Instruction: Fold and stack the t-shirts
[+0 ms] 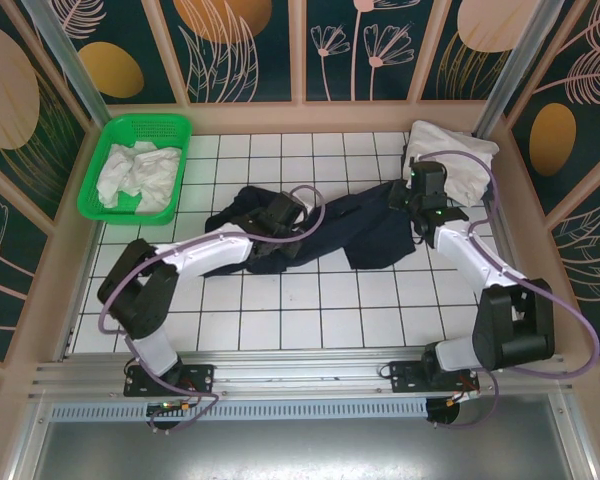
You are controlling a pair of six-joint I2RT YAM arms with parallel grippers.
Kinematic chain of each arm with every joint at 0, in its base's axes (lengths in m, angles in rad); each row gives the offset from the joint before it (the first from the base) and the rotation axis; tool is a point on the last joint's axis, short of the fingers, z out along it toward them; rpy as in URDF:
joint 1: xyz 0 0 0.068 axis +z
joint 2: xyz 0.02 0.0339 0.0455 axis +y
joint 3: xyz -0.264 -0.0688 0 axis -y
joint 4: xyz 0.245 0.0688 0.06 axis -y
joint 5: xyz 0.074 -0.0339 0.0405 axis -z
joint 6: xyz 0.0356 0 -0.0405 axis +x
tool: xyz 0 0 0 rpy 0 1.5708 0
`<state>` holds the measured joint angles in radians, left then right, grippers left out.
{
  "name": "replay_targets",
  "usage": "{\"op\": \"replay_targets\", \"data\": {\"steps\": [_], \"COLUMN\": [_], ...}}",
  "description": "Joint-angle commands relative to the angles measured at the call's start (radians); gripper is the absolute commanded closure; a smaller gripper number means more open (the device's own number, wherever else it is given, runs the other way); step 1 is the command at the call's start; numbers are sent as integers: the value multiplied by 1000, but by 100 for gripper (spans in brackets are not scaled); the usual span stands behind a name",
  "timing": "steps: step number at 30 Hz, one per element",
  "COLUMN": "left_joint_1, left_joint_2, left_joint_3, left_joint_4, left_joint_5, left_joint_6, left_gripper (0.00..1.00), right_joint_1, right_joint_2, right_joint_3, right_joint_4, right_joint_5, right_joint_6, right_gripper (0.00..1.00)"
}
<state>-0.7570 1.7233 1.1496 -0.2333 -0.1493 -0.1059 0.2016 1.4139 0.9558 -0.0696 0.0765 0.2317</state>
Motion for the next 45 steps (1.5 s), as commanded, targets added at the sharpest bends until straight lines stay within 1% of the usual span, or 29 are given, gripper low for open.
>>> {"op": "replay_targets", "data": {"steps": [1, 2, 3, 5, 7, 8, 11, 18, 20, 23, 25, 28, 31, 32, 35, 37, 38, 39, 42, 45], "left_joint_1": [11, 11, 10, 10, 10, 10, 1, -30, -32, -33, -33, -35, -35, -35, -35, -34, -33, -33, -21, 21], "left_joint_2": [2, 21, 39, 65, 86, 100, 159, 338, 387, 456, 500, 570, 630, 653, 704, 710, 701, 688, 616, 527], "left_joint_3": [-19, -5, 13, 51, 92, 115, 217, 434, 498, 576, 622, 700, 766, 793, 890, 951, 979, 1005, 1057, 1064], "left_joint_4": [-54, -70, -84, -96, -95, -93, -107, -160, -165, -136, -108, -112, -140, -156, -220, -260, -277, -290, -304, -290], "left_joint_5": [-2, -8, -10, -5, 28, 58, 138, 207, 228, 269, 320, 326, 270, 244, 172, 131, 109, 81, -4, -45], "left_joint_6": [-24, -25, -22, -11, 11, 24, 58, 112, 101, 45, 16, -10, -6, -2, 10, 21, 29, 36, 51, 39], "left_gripper": [52, 46, 43, 41, 40, 39, 38, 41, 42, 41, 42, 44, 51, 57, 82, 94, 98, 100, 100, 100], "right_joint_1": [-7, -7, -6, -6, -6, -6, -6, -8, -8, -8, -8, -9, -9, -10, -3, 24, 56, 96, 225, 330], "right_joint_2": [95, 122, 141, 155, 140, 124, 52, -110, -144, -184, -200, -210, -219, -224, -238, -241, -238, -232, -199, -146], "right_joint_3": [57, 80, 99, 110, 101, 88, 18, -169, -216, -277, -304, -326, -336, -340, -362, -382, -392, -401, -411, -411], "right_joint_4": [40, 10, -20, -61, -94, -103, -107, -57, -40, -8, 8, 12, 13, 18, 59, 106, 141, 170, 255, 348], "right_joint_5": [-9, -4, 7, 34, 57, 64, 61, 7, -2, -28, -39, -45, -57, -57, -144, -200, -216, -222, -211, -212], "right_joint_6": [-42, -38, -29, -15, 0, 6, 22, 83, 106, 134, 145, 154, 163, 168, 206, 245, 266, 282, 314, 336], "right_gripper": [88, 79, 73, 66, 56, 53, 51, 51, 51, 52, 52, 52, 53, 54, 58, 62, 62, 62, 62, 62]}}
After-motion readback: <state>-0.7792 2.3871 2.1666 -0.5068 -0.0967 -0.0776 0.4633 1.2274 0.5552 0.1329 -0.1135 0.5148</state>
